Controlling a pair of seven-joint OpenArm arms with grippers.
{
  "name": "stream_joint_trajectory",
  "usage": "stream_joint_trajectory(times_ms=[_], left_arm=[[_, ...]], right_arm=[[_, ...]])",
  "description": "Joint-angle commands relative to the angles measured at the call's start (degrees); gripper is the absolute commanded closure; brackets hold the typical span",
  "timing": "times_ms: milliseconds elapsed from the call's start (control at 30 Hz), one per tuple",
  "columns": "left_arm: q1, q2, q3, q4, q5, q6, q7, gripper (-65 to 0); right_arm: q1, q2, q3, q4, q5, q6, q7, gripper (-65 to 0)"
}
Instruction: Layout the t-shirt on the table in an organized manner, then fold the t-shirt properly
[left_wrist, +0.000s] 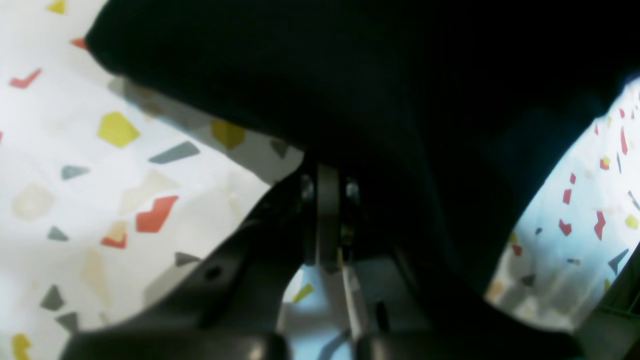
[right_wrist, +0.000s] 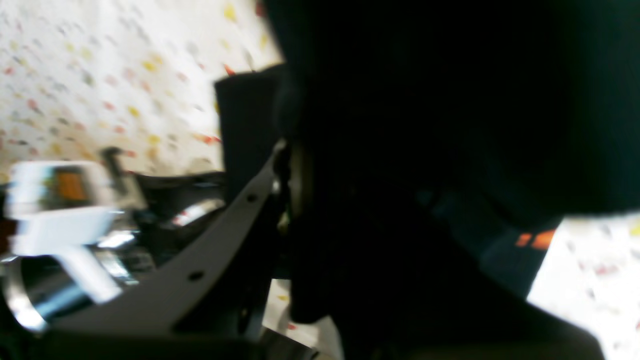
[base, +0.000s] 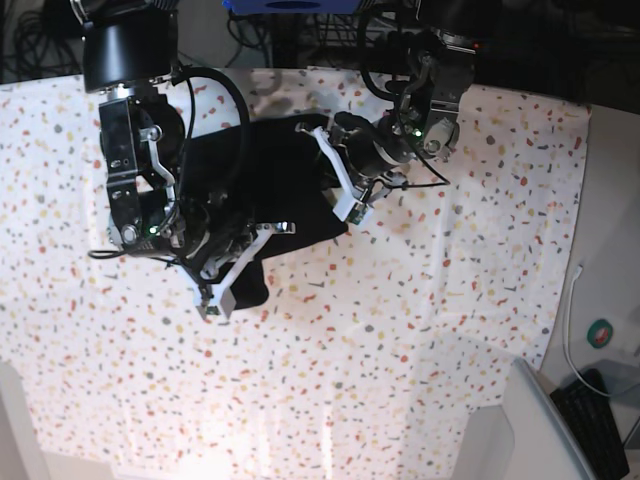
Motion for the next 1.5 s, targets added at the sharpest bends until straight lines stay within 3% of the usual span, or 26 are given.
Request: stream_joint_trajectory(times_ms=[0,633,833,900,967,1200,1467], left_arm=[[-0.9,0.2,-0.2,1.2,-0.5,-0.1,-1.3,0.0],[-2.4,0.1,-0.5,1.8,-0.5,0.0,-1.3,0.0],[0.6,0.1,-8.1,8.5,-0.1,0.0,-0.8,0.0],[0.8,-0.3,-9.7,11.1,-0.1,0.0,3.1,0.0],[2.1,-2.3,-11.0,13.4,-0.7,-0.2,6.6,0.0],[7.9,-8.1,-11.9,19.8,-0.7,-0.3,7.1,0.0],[14.8,-8.7,-25.2,20.3,-0.8,-0.4,7.2,0.0]], right_arm=[[1.4,-0.3,-0.1,0.9,1.0,0.1,0.9,0.0],[-2.2,-0.2,-0.2,6.5,1.0,0.1,-1.9,0.0],[-2.3,-0.2,-0.2,6.5,1.0,0.0,-2.0,0.0],[-2.4,-0.2,-0.2,6.9,1.0,-0.1,-2.3,0.0],[-2.5,-0.4,-0.2,7.0,1.0,-1.3,-2.4,0.0],[-2.5,-0.1,-7.0,7.1,1.0,-8.8,-1.9,0.0],[-2.2,-0.2,-8.1,6.5,1.0,-9.4,0.1,0.0]])
